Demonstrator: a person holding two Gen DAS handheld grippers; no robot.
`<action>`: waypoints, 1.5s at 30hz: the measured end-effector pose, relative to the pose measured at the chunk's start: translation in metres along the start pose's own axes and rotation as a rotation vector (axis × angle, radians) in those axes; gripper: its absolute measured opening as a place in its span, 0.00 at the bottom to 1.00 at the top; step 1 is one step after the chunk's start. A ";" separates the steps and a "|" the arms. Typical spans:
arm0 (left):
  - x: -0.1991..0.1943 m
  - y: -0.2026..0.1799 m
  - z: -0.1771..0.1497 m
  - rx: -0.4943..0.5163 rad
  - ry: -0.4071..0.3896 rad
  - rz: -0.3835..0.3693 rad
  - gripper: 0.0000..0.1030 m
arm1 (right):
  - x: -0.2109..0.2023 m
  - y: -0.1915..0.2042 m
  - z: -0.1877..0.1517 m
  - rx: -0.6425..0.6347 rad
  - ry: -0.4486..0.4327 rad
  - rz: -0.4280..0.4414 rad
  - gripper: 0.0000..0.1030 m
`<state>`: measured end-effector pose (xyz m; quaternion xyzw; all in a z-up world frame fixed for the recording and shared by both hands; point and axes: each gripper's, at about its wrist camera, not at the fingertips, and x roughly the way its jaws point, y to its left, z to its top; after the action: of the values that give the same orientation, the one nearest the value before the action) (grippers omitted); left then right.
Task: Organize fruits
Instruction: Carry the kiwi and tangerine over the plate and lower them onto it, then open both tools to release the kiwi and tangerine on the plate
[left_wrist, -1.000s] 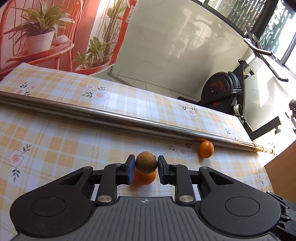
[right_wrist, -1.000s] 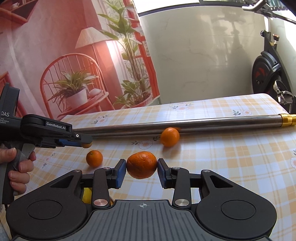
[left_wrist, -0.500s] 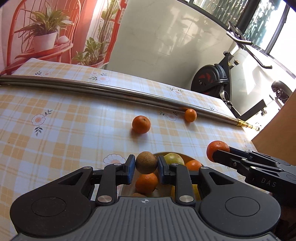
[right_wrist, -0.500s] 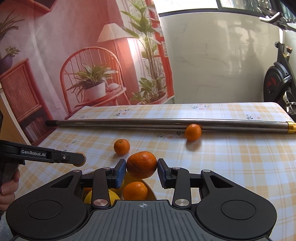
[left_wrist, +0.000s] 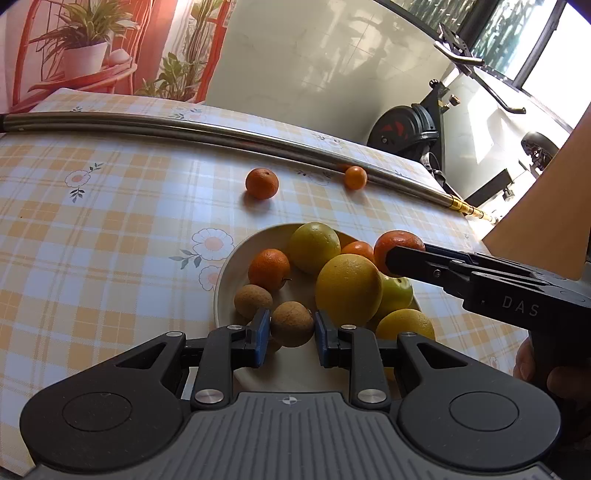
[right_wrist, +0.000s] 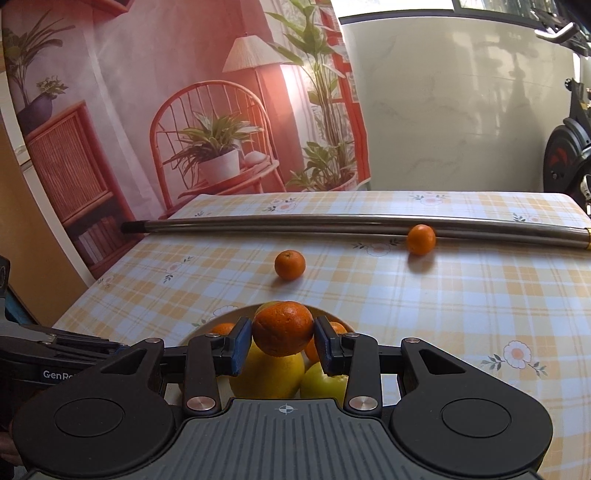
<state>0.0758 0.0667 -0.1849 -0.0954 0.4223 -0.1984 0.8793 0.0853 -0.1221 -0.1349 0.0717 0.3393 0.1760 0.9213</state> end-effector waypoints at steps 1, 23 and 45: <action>-0.002 0.001 -0.001 -0.008 -0.006 0.001 0.27 | -0.001 0.002 -0.001 -0.002 0.002 0.002 0.33; -0.040 0.019 0.022 -0.119 -0.150 0.023 0.27 | 0.032 0.051 0.003 -0.200 0.099 0.116 0.33; -0.032 0.013 0.016 -0.097 -0.112 0.005 0.27 | 0.038 0.060 0.008 -0.305 0.120 0.077 0.33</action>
<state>0.0738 0.0917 -0.1564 -0.1479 0.3819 -0.1700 0.8963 0.1010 -0.0523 -0.1359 -0.0669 0.3601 0.2646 0.8921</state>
